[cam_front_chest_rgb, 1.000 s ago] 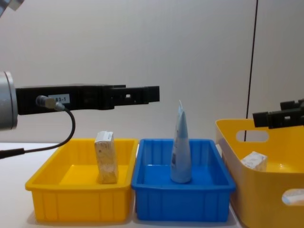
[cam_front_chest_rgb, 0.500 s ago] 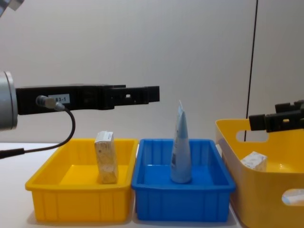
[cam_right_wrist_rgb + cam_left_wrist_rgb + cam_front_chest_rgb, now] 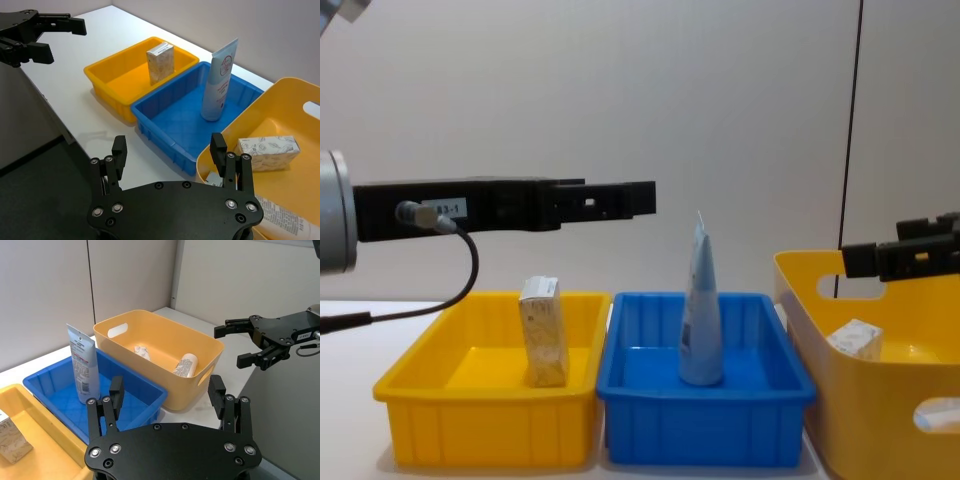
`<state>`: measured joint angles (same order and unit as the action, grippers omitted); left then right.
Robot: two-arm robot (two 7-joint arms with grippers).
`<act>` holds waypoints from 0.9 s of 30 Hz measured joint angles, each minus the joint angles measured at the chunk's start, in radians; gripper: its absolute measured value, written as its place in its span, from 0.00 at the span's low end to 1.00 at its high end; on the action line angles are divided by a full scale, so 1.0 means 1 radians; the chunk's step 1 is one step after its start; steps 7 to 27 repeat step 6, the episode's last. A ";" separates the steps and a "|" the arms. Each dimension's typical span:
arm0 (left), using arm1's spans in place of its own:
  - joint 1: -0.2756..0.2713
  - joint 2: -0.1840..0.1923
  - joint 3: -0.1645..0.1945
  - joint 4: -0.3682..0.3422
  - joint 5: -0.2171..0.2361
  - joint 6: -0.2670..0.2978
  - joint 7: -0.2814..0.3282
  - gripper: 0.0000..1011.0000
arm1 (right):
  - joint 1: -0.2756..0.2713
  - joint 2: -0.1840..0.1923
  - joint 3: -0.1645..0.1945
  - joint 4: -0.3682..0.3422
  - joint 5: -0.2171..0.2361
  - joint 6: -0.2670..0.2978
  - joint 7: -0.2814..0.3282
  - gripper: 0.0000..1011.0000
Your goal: Bimanual collaborative sorting of washing and personal care products
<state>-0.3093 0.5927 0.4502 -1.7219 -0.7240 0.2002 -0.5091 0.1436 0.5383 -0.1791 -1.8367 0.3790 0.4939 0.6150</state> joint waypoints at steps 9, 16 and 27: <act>0.000 0.000 0.000 0.000 0.000 0.000 0.000 0.99 | -0.001 0.001 0.000 -0.002 0.001 0.000 0.001 0.99; 0.000 0.000 0.000 0.000 0.000 0.000 0.000 0.99 | -0.001 0.001 0.000 -0.002 0.001 0.000 0.001 0.99; 0.000 0.000 0.000 0.000 0.000 0.000 0.000 0.99 | -0.001 0.001 0.000 -0.002 0.001 0.000 0.001 0.99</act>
